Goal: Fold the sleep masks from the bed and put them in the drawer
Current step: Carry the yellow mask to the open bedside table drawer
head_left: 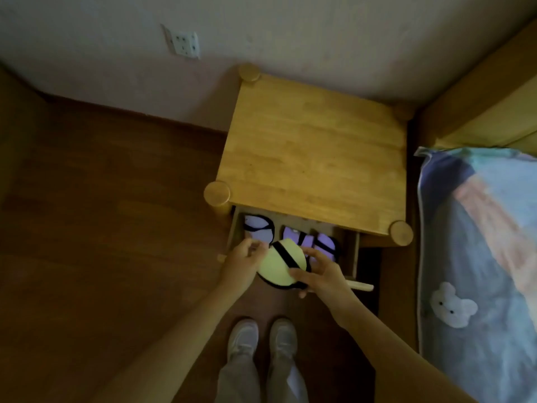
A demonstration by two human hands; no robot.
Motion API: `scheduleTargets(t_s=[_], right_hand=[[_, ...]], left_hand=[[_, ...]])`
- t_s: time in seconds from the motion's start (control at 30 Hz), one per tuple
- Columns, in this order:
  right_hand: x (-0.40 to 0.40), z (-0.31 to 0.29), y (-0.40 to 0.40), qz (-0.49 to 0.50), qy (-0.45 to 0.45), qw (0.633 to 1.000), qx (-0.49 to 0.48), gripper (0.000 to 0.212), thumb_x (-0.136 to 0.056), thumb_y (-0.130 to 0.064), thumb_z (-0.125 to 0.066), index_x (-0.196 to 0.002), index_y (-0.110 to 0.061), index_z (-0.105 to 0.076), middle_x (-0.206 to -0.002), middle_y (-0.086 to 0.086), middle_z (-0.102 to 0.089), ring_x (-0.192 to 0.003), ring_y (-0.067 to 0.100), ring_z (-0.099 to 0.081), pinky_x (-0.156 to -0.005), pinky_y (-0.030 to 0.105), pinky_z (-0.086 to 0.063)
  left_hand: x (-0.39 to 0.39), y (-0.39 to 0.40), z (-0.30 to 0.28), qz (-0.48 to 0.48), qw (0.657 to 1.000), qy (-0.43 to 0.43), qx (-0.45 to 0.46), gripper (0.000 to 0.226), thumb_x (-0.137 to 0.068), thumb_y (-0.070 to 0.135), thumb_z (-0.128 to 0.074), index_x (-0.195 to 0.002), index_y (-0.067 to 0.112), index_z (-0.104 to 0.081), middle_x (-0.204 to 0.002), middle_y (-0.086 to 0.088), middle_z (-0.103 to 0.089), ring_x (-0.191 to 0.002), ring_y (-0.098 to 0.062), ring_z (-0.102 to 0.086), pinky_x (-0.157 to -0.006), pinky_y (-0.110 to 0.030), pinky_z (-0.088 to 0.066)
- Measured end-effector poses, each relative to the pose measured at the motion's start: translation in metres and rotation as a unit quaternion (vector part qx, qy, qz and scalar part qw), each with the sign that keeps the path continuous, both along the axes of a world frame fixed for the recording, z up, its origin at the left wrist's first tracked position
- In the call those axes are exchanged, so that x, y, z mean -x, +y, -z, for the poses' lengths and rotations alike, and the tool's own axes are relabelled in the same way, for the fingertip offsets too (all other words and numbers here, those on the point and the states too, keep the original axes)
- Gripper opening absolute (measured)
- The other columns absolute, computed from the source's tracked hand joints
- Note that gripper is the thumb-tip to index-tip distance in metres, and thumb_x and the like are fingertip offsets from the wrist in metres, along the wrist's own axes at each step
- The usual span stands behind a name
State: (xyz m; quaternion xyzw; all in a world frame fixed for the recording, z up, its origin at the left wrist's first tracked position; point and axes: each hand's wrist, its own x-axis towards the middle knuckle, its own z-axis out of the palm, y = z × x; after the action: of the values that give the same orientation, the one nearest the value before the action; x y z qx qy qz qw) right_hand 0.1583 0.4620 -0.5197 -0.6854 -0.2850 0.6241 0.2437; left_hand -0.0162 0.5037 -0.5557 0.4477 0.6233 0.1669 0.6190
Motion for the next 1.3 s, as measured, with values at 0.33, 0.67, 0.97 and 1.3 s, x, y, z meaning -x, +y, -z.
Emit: scheduleTargets(t_s=[0.33,0.67,0.97,1.3], right_hand=[[-0.018,0.111,0.046,0.132,-0.041,0.983,0.121,0.043,-0.085,-0.008,-0.068,-0.125,-0.003,-0.054,-0.074,0.004,-0.063,-0.041,0.003,-0.058,-0.046,0.017,-0.05],[-0.029,0.189,0.078,0.304,-0.007,0.949,0.088,0.014,-0.09,0.003,-0.057,-0.103,0.0,-0.059,-0.071,0.012,-0.055,-0.032,0.006,-0.053,-0.038,0.017,-0.045],[-0.041,0.201,0.086,0.268,0.098,0.957,0.047,0.012,-0.094,-0.011,-0.053,-0.101,-0.015,-0.063,-0.108,0.0,-0.066,-0.095,0.01,-0.063,-0.07,0.021,-0.051],[-0.037,0.164,0.047,-0.271,-0.228,0.924,-0.143,0.048,-0.083,-0.034,-0.066,-0.127,-0.015,-0.058,-0.124,0.008,-0.063,-0.112,0.027,-0.059,-0.092,0.038,-0.047]], left_hand=[[-0.013,0.051,0.095,0.05,0.996,0.003,0.077,0.044,-0.094,0.029,-0.058,-0.132,0.011,-0.047,-0.134,-0.004,-0.053,-0.122,-0.021,-0.051,-0.099,-0.036,-0.044],[-0.05,0.078,0.162,0.026,0.997,0.033,0.068,0.045,-0.093,0.015,-0.059,-0.135,0.01,-0.045,-0.133,-0.007,-0.051,-0.118,-0.022,-0.053,-0.094,-0.032,-0.047],[-0.069,0.096,0.177,-0.031,0.994,0.034,0.098,0.041,-0.094,0.008,-0.055,-0.135,0.008,-0.049,-0.14,-0.009,-0.047,-0.121,-0.022,-0.051,-0.095,-0.03,-0.048],[-0.045,0.052,0.122,0.259,0.948,0.11,-0.149,0.042,-0.096,0.037,-0.049,-0.135,0.02,-0.049,-0.142,0.002,-0.048,-0.129,-0.014,-0.044,-0.095,-0.026,-0.039]])
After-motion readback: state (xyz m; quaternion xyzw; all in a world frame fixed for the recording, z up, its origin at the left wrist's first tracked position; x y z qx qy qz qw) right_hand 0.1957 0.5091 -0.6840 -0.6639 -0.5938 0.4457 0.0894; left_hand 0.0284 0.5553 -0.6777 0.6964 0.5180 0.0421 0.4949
